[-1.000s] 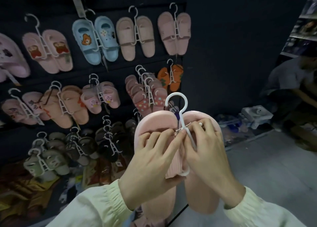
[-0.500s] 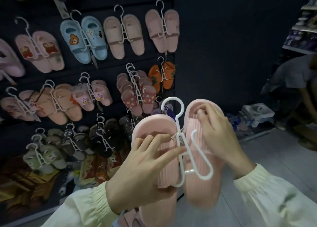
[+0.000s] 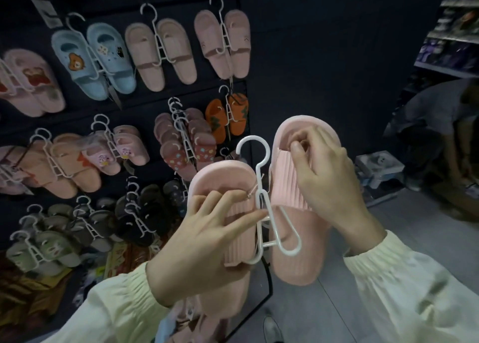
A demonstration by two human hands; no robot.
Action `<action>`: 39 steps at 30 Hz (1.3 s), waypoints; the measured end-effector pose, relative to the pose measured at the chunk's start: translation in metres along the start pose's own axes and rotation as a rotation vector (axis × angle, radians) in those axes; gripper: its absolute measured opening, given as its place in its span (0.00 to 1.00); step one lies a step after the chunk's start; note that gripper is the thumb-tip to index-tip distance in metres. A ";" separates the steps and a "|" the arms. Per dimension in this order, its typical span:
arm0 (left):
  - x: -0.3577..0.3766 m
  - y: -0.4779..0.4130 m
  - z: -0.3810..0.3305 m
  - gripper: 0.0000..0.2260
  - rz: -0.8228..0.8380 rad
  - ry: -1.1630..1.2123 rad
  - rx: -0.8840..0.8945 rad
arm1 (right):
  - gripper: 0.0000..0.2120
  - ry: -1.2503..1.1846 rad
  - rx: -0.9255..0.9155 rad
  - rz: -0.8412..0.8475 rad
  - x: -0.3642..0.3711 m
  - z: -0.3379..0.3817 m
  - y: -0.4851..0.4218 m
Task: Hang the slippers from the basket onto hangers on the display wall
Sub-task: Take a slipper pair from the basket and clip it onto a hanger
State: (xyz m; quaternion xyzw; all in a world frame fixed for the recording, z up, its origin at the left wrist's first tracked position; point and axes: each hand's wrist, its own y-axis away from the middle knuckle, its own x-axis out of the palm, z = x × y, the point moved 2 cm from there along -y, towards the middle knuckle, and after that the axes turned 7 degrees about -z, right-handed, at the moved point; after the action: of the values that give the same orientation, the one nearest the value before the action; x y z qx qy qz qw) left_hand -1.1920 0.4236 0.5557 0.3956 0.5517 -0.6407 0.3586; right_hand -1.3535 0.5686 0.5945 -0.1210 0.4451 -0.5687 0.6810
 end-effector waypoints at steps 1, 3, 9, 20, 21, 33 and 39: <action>0.003 -0.009 0.005 0.36 -0.002 0.007 0.003 | 0.05 0.015 -0.009 0.001 0.001 -0.007 -0.003; 0.012 -0.027 0.014 0.36 0.000 0.021 0.012 | 0.03 0.031 -0.016 0.014 0.002 -0.021 -0.013; 0.034 -0.082 0.041 0.35 0.021 0.066 0.006 | 0.04 0.053 -0.086 0.125 0.017 -0.056 -0.061; 0.078 -0.168 0.128 0.38 -0.061 0.019 -0.049 | 0.05 0.052 -0.241 0.313 0.078 -0.108 -0.142; 0.084 -0.173 0.134 0.38 -0.064 0.011 -0.051 | 0.05 0.041 -0.242 0.312 0.084 -0.113 -0.147; 0.109 -0.209 0.186 0.36 -0.055 -0.007 -0.080 | 0.08 0.009 -0.380 0.084 0.144 -0.150 -0.182; 0.117 -0.213 0.209 0.37 -0.056 -0.038 -0.120 | 0.11 -0.024 -0.344 0.278 0.171 -0.159 -0.207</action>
State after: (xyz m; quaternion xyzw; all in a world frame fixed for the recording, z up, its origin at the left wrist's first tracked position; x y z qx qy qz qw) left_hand -1.4564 0.2420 0.5567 0.3454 0.5931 -0.6236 0.3742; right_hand -1.6170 0.4046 0.5620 -0.1798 0.5399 -0.3835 0.7275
